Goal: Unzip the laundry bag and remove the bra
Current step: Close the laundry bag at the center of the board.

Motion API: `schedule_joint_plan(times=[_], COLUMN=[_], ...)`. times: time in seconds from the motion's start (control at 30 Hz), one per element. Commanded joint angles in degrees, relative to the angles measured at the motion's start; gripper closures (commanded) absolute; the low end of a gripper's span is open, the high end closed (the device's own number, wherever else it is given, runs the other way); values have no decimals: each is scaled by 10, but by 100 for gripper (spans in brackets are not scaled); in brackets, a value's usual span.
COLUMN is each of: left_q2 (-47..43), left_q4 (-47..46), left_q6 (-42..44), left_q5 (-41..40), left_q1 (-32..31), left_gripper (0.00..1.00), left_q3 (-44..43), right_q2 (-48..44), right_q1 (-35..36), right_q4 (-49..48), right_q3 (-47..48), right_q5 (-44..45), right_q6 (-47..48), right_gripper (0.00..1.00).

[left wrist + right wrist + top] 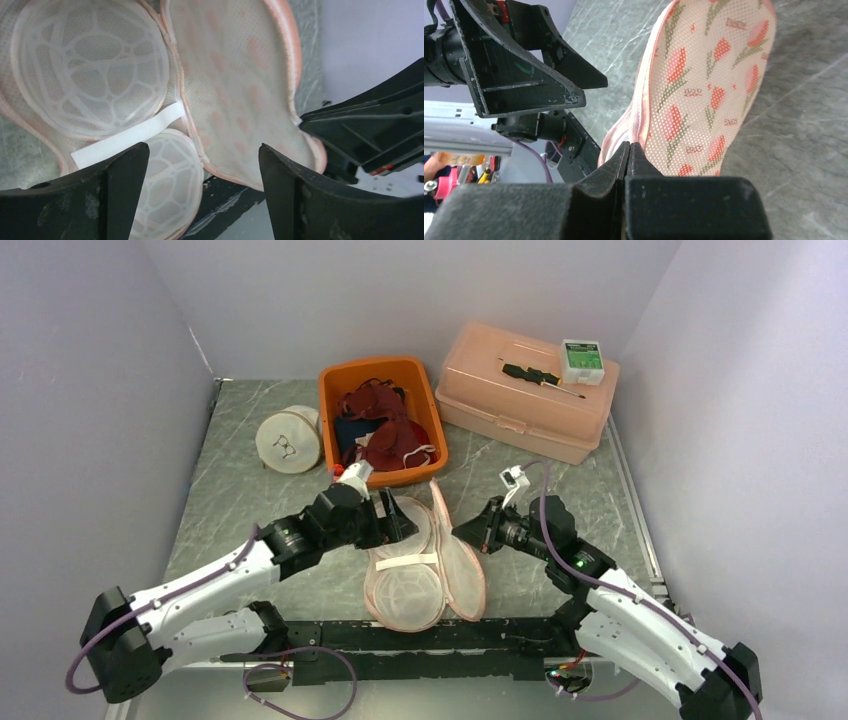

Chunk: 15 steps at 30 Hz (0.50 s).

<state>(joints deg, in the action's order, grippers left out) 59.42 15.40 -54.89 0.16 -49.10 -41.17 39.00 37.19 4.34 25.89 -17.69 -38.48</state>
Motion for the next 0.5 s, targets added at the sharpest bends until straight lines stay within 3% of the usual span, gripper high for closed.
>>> schedule_joint_plan(times=[0.0, 0.17, 0.47], left_q2=[-35, 27, 113], left_q4=[-35, -33, -40], left_q6=[-55, -112, -187], left_q5=[-29, -10, -1], left_q1=[0, 0, -6], left_gripper=[11, 8, 11], left_q3=[22, -31, -96], right_q2=[32, 59, 71], right_q1=[24, 50, 67], right_q4=[-78, -95, -82], right_q3=[36, 40, 50], right_q5=[-12, 8, 31], right_q6=[14, 23, 42], right_gripper=[100, 100, 100])
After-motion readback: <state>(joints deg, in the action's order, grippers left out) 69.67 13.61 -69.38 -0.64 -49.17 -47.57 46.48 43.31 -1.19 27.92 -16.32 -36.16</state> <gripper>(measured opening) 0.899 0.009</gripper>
